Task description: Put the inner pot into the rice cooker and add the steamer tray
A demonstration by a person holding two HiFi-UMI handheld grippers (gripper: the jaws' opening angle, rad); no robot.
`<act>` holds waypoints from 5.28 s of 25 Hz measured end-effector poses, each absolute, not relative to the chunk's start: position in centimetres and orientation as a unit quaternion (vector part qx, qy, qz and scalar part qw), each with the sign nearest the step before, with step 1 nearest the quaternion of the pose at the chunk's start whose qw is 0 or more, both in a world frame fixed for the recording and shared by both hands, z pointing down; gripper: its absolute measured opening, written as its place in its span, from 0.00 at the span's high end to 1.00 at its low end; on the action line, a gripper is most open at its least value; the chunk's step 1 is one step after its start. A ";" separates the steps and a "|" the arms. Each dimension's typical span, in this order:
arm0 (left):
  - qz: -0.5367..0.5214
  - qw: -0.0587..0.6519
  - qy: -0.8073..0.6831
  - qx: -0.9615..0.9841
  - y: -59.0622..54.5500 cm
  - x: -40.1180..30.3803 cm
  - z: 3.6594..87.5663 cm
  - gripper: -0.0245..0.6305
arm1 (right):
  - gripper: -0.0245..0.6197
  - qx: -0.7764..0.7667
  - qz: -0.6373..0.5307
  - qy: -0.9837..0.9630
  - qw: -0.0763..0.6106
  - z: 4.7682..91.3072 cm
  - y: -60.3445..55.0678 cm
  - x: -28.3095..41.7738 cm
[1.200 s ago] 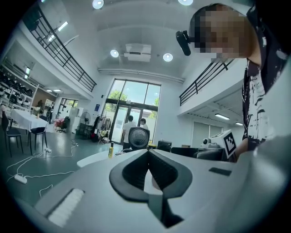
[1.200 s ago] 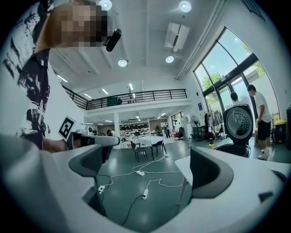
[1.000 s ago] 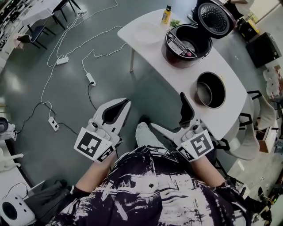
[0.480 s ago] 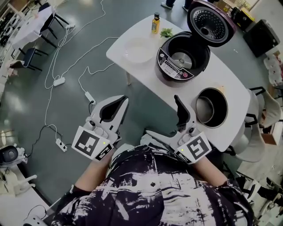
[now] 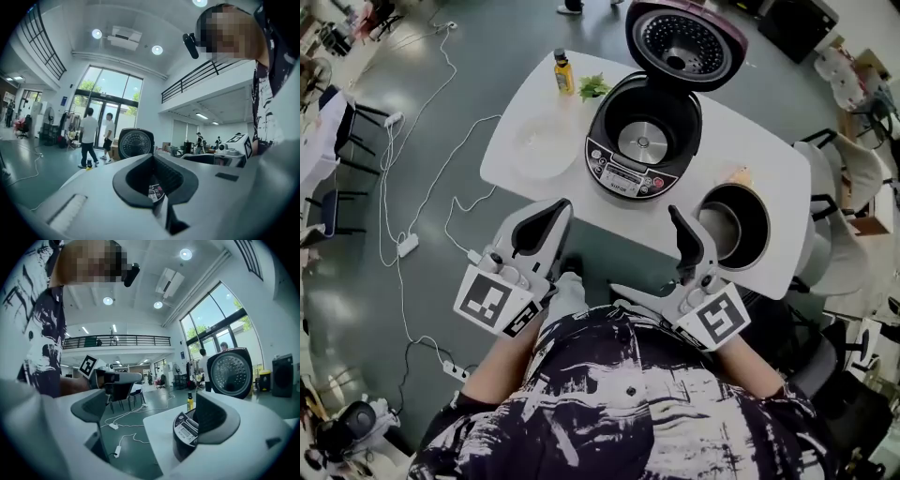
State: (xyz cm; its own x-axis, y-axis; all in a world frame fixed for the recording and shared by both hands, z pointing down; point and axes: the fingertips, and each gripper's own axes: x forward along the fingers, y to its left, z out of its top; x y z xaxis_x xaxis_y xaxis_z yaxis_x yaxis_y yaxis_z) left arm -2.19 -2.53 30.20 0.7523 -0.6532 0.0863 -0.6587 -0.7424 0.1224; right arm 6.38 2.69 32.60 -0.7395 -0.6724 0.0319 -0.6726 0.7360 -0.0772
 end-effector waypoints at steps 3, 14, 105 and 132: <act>0.017 0.077 -0.299 0.951 -5.8 -1.6 30.2 0.96 | 0.10 0.417 0.043 -0.908 0.008 32.5 0.1 6.7; 0.030 0.083 -0.164 0.982 -15.0 -3.6 31.4 0.96 | 0.10 0.586 0.066 -0.808 0.013 33.1 -5.7 6.9; 0.053 0.099 -0.132 0.985 -12.5 5.8 31.9 0.96 | 0.96 0.639 0.601 -0.414 0.244 66.1 6.9 47.5; -0.026 0.118 -0.133 0.984 -12.7 0.2 30.9 0.96 | 0.96 0.596 0.460 -0.625 0.206 39.0 -14.8 36.4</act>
